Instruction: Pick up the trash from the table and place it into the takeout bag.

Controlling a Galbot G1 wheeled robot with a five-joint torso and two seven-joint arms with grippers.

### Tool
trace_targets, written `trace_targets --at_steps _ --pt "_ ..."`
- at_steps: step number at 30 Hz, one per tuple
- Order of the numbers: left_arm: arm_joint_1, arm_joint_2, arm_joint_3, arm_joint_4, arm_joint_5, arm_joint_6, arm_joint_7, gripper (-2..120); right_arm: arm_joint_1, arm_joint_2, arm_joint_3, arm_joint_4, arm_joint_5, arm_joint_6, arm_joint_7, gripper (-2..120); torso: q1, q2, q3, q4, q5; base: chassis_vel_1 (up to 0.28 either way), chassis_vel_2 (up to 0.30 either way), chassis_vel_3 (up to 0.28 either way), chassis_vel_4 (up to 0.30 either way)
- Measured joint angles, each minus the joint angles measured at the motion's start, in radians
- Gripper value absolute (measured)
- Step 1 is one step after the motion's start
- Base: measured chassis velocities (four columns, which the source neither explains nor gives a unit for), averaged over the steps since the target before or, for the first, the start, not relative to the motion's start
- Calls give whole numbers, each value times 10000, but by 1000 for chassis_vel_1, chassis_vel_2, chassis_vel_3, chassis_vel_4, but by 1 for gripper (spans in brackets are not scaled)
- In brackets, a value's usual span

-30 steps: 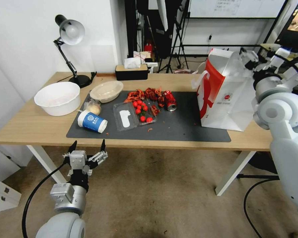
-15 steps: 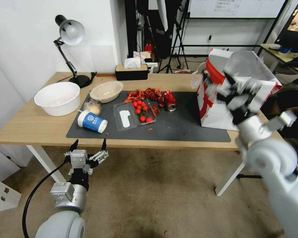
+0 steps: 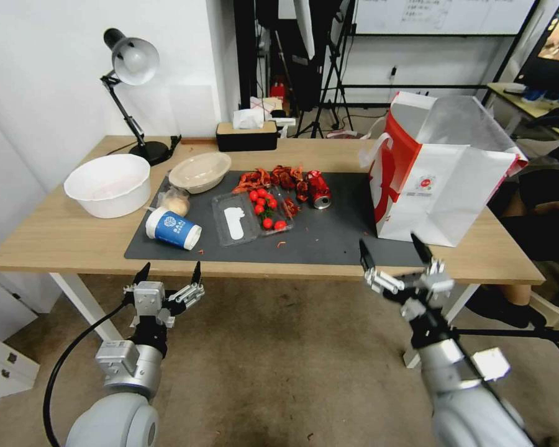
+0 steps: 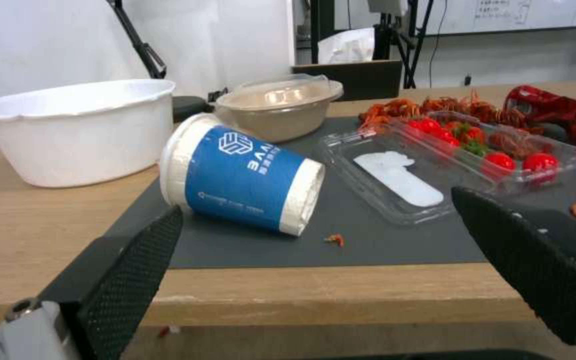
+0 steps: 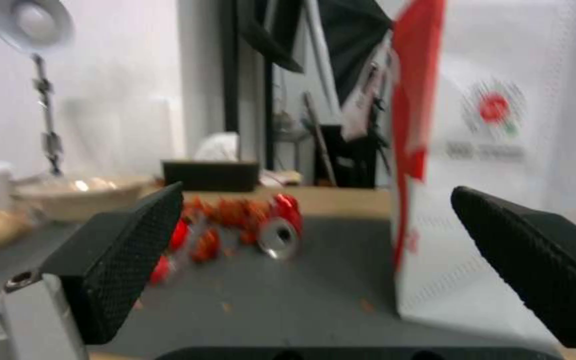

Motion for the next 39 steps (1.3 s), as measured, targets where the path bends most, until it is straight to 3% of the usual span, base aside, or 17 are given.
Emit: trace_targets --at_steps 14,22,24,32,34,37,39 --pt "-166 91 27 229 -20 0 0 100 -162 394 -579 -1365 -478 412 686 100 2 -2 2 0 1 0 0 0 0" --pt "-179 91 14 250 -20 1 2 100 594 363 -917 -1248 -307 -468 1504 100 2 -1 2 -1 2 0 0 0 0" --pt "-186 93 6 250 -21 2 2 100 1232 192 -1131 -1093 96 -1165 1891 100 2 -1 2 0 1 0 0 0 0" --pt "-195 45 13 255 6 9 5 100 2939 -198 -1642 -1321 1296 -2154 2283 100 2 -1 3 -1 1 0 0 0 0" --pt "-193 4 10 257 51 14 9 100 4821 -402 -2468 -2166 2666 -2812 2723 100 3 -2 3 0 3 0 0 0 0" --pt "-182 -42 -9 264 79 21 10 100 6166 -422 -3127 -3192 3117 -2954 3067 100 3 -2 4 -2 4 0 0 0 0" --pt "-181 -44 -11 265 80 21 9 100 6257 -423 -3180 -3259 3158 -2961 3094 100 3 -2 4 -3 4 0 0 0 0"
